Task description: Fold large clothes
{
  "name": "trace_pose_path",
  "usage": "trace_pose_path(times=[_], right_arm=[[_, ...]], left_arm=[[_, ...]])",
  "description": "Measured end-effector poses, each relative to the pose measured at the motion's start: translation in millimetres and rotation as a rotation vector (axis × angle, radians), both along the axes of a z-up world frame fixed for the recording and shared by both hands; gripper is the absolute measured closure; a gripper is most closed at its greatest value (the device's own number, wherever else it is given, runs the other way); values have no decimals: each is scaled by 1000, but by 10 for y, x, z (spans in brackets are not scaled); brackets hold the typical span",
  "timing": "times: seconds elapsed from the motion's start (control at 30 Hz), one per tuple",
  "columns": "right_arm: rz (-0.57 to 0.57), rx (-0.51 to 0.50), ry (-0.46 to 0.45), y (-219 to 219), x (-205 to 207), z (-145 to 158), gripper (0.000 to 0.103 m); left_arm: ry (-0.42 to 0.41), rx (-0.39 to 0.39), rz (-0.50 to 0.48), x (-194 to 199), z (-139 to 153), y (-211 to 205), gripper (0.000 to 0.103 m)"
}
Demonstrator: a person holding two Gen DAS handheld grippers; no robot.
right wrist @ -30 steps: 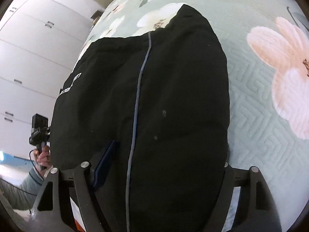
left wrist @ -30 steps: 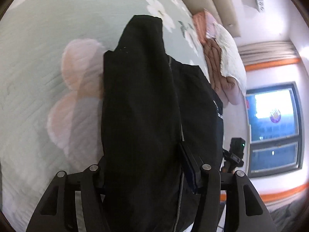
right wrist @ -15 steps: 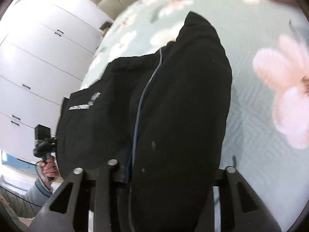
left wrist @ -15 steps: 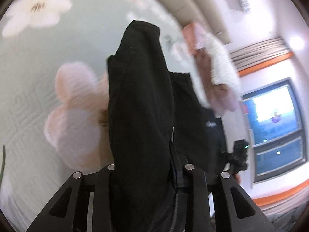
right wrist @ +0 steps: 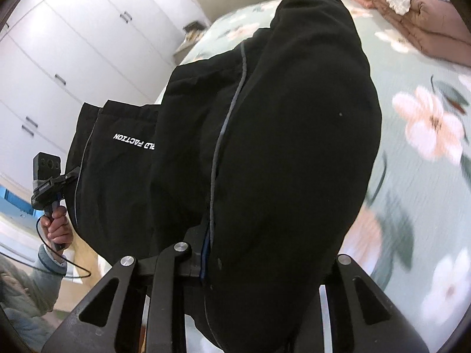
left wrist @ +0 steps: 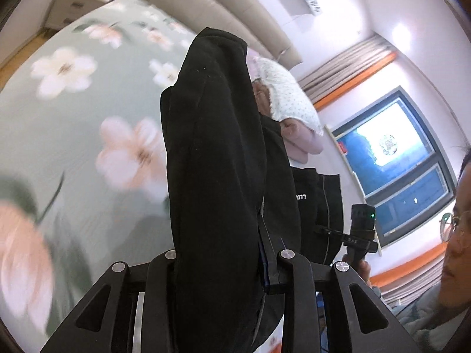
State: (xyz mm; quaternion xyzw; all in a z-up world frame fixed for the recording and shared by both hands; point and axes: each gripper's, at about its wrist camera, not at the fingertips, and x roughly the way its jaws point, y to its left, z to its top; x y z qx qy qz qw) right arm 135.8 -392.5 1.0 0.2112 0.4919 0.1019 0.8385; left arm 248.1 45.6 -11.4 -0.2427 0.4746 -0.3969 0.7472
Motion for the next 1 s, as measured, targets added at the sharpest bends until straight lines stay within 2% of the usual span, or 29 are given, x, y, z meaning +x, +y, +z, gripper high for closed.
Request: trace_pose_path(times=[0.13,0.2,0.23,0.27,0.3,0.37,0.4,0.43,0.5,0.53,0.6,0.67,0.7,0.77,0.83,0.9,0.97,1.0], right_arm=[[27,9,84,265,-258,-312,71],[29,-12,111,344,-341,-542,72],[10,-57,110,362,-384,-652,71],[-20,-84,97,342,-418,-724,67],[-42,-72,86,311,-404,-780,64],[-140,-35,91,137,-397,-955,38],[-191,-20,113,-55,-443,-1034,37],[-241,-45,133,-125,-435,-1107,34],[-306,-93,182,-248,-442,-1197,33],[-345,-121,193,-306,-495,-1167,33],[-390,-176,167,-304,-632,-949,33],[-364,-333,100,-59,-742,-598,33],[-337,-392,77,92,-801,-504,32],[-260,-446,22,534,-770,-309,32],[-182,-405,-26,858,-742,-273,32],[-149,-429,-5,1170,-595,-436,31],[-147,-522,68,1423,-407,-796,31],[-139,-514,112,1561,-405,-998,31]], left_arm=[[67,38,28,-454,-318,261,72],[100,70,54,-652,-624,435,70],[101,95,84,-697,-751,476,69],[100,135,133,-755,-923,581,66],[130,133,168,-762,-1104,697,64],[205,78,245,-743,-1426,929,56],[262,22,291,-731,-1587,1071,51],[278,-3,308,-738,-1633,1144,51],[272,22,357,-761,-1544,1260,52],[234,74,387,-805,-1398,1313,52],[111,205,414,-976,-1011,1345,54],[-29,386,394,-1127,-675,1231,54],[-85,450,373,-1206,-535,1139,54],[-170,439,321,-1350,-364,868,54],[-219,470,300,-1372,-333,572,54],[-248,558,275,-1356,-464,240,54],[-190,633,264,-1303,-735,53,54],[-130,646,251,-1291,-940,64,52]])
